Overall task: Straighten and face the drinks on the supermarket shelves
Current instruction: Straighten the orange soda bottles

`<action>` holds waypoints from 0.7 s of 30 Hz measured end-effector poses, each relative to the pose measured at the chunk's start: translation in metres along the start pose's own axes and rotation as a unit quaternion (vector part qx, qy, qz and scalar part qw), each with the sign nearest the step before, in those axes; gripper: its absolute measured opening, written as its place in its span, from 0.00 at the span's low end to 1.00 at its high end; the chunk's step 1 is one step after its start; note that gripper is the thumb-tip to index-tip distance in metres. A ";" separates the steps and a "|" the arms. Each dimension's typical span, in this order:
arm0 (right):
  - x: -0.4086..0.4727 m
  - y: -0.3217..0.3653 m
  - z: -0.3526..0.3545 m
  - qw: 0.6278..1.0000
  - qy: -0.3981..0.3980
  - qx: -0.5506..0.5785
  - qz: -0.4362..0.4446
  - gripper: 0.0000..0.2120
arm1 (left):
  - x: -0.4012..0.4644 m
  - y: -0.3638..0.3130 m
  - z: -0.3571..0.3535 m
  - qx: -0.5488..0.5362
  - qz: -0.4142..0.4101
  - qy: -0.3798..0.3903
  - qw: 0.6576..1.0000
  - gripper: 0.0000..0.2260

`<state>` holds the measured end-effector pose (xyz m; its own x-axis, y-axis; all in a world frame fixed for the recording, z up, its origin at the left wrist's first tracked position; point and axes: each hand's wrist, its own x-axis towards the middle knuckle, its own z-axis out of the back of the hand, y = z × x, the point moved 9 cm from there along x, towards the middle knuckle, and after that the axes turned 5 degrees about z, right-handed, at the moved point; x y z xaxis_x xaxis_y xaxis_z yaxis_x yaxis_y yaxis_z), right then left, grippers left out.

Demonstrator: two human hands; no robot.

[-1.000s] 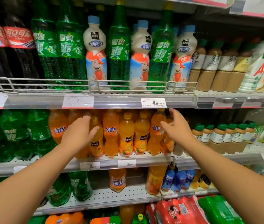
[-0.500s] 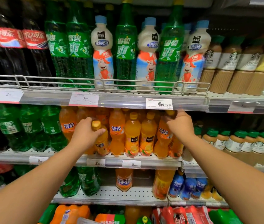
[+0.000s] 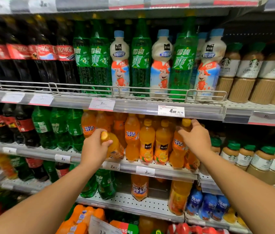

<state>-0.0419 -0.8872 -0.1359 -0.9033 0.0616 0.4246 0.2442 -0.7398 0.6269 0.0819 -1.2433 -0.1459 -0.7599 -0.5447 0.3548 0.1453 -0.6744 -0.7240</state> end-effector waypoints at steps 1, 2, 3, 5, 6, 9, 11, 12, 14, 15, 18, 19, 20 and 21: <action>-0.002 0.000 0.001 1.000 -0.002 0.001 0.002 0.23 | -0.002 -0.002 0.006 -0.004 -0.003 -0.006 1.000 0.14; -0.004 0.000 0.003 1.000 -0.004 0.006 0.002 0.21 | -0.004 -0.003 0.013 -0.005 -0.005 -0.010 1.000 0.14; -0.007 -0.001 0.005 1.000 -0.007 0.015 0.003 0.19 | -0.007 -0.003 0.019 -0.002 -0.005 -0.011 1.000 0.15; -0.017 0.000 0.011 0.999 -0.018 0.036 0.016 0.14 | -0.013 0.003 0.030 0.004 -0.006 -0.007 1.000 0.14; -0.024 0.001 0.015 0.998 -0.026 0.052 0.023 0.11 | -0.017 0.007 0.035 0.004 -0.009 -0.002 1.000 0.14; -0.047 0.009 0.025 0.995 -0.045 0.073 0.051 0.08 | -0.029 0.024 0.041 0.011 -0.018 0.020 1.000 0.12; -0.060 0.016 0.028 0.995 -0.048 0.049 0.073 0.10 | -0.032 0.040 0.041 0.015 -0.013 0.038 0.999 0.11; -0.065 0.021 0.030 0.995 -0.047 0.032 0.087 0.12 | -0.031 0.048 0.040 0.014 -0.006 0.048 0.999 0.11; -0.074 0.040 0.034 0.991 -0.051 0.010 0.125 0.16 | -0.028 0.066 0.037 0.017 0.010 0.071 0.997 0.10; -0.079 0.052 0.035 0.988 -0.049 0.010 0.144 0.16 | -0.027 0.074 0.036 0.020 0.016 0.080 0.996 0.10; -0.092 0.089 0.024 0.985 -0.029 0.051 0.163 0.14 | -0.021 0.097 0.037 0.009 0.022 0.092 0.995 0.11; -0.094 0.101 0.015 0.984 -0.020 0.075 0.159 0.11 | -0.020 0.103 0.038 0.003 0.020 0.095 0.995 0.11; -0.096 0.112 0.004 0.983 -0.006 0.099 0.152 0.10 | -0.017 0.108 0.039 -0.002 0.016 0.099 0.995 0.11; -0.097 0.124 -0.009 0.982 0.009 0.124 0.143 0.10 | -0.015 0.113 0.040 -0.005 0.011 0.104 0.994 0.10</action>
<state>0.0723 -0.9909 -0.1057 -0.7906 -0.1388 0.5964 0.5655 -0.5388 0.6244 0.1346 -1.3311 -0.2093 -0.8714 -0.4438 0.2092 0.1580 -0.6576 -0.7367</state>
